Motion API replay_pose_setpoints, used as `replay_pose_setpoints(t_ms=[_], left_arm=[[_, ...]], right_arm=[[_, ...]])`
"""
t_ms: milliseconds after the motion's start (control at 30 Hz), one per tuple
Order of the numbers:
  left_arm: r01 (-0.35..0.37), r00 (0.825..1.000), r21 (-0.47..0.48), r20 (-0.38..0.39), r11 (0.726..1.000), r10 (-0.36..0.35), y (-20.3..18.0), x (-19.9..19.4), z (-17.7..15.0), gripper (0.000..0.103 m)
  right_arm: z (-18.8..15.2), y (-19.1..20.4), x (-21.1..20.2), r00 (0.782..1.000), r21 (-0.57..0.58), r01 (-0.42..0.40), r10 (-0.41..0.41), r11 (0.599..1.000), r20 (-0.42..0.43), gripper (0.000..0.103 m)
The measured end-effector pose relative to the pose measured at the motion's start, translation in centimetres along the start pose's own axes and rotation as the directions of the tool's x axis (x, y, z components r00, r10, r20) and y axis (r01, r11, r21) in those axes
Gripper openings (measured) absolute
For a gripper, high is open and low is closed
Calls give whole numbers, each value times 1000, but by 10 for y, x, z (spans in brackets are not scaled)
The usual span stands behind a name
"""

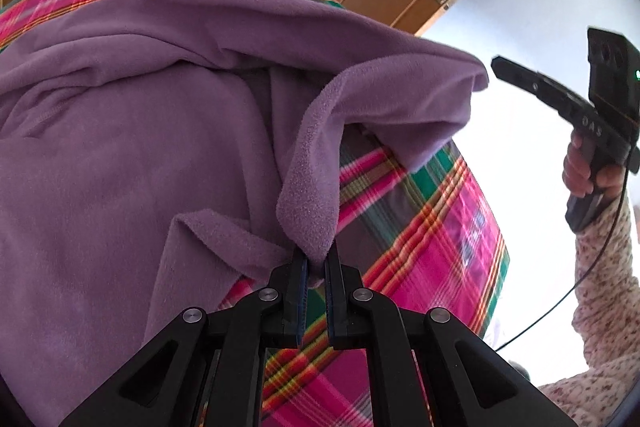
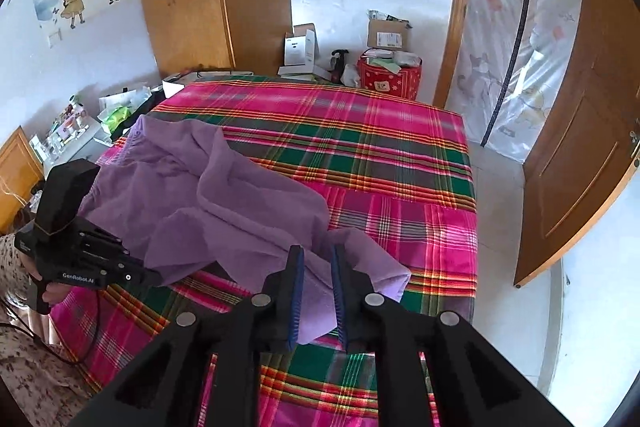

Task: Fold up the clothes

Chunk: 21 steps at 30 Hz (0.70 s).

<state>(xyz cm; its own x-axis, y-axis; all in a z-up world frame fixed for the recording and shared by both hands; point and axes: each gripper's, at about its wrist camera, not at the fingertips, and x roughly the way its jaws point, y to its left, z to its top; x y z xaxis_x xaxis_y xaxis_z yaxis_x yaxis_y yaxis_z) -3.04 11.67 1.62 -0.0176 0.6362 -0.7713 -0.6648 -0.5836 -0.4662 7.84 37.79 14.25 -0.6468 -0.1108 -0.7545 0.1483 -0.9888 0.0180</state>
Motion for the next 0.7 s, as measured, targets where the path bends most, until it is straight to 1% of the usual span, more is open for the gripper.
replay_pose_setpoints(t_ms=[100, 167, 233, 300, 400, 467, 533, 633, 667, 700], left_arm=[[-19, 998, 58, -52, 998, 22, -12, 4, -11, 7], [-24, 996, 87, -81, 996, 31, -19, 7, -16, 7], [-30, 995, 102, -89, 994, 40, -22, 5, -19, 7], [-41, 996, 109, -73, 993, 49, -24, -5, -17, 7], [-53, 998, 89, -41, 995, 57, -21, -22, 1, 8], [-61, 998, 74, -19, 995, 63, -19, -34, 14, 10], [-87, 996, 38, -3, 995, 87, -13, -42, 32, 16], [-98, 995, 14, 26, 995, 98, -15, -36, 49, 17], [-96, 995, 9, 36, 995, 95, -14, -34, 56, 19], [-94, 995, -13, 33, 995, 95, -12, -33, 62, 22]], right_arm=[[4, 5, 4, 1000, -14, -1, 1, 1000, -6, 15], [6, 12, 9, 1000, -45, -5, 5, 999, -20, 15], [6, 18, 17, 999, -72, -12, 9, 997, -43, 16], [3, 21, 25, 998, -90, -13, 7, 996, -67, 16], [-3, 23, 32, 995, -117, -17, 5, 993, -104, 16], [-8, 21, 33, 991, -132, -20, 2, 991, -134, 16], [-12, 19, 33, 987, -151, -8, -17, 988, -162, 16], [-16, 12, 27, 987, -149, 1, -26, 989, -160, 16], [-17, 8, 26, 988, -133, 0, -21, 991, -153, 16], [-18, 3, 24, 989, -110, -3, -13, 994, -145, 16]])
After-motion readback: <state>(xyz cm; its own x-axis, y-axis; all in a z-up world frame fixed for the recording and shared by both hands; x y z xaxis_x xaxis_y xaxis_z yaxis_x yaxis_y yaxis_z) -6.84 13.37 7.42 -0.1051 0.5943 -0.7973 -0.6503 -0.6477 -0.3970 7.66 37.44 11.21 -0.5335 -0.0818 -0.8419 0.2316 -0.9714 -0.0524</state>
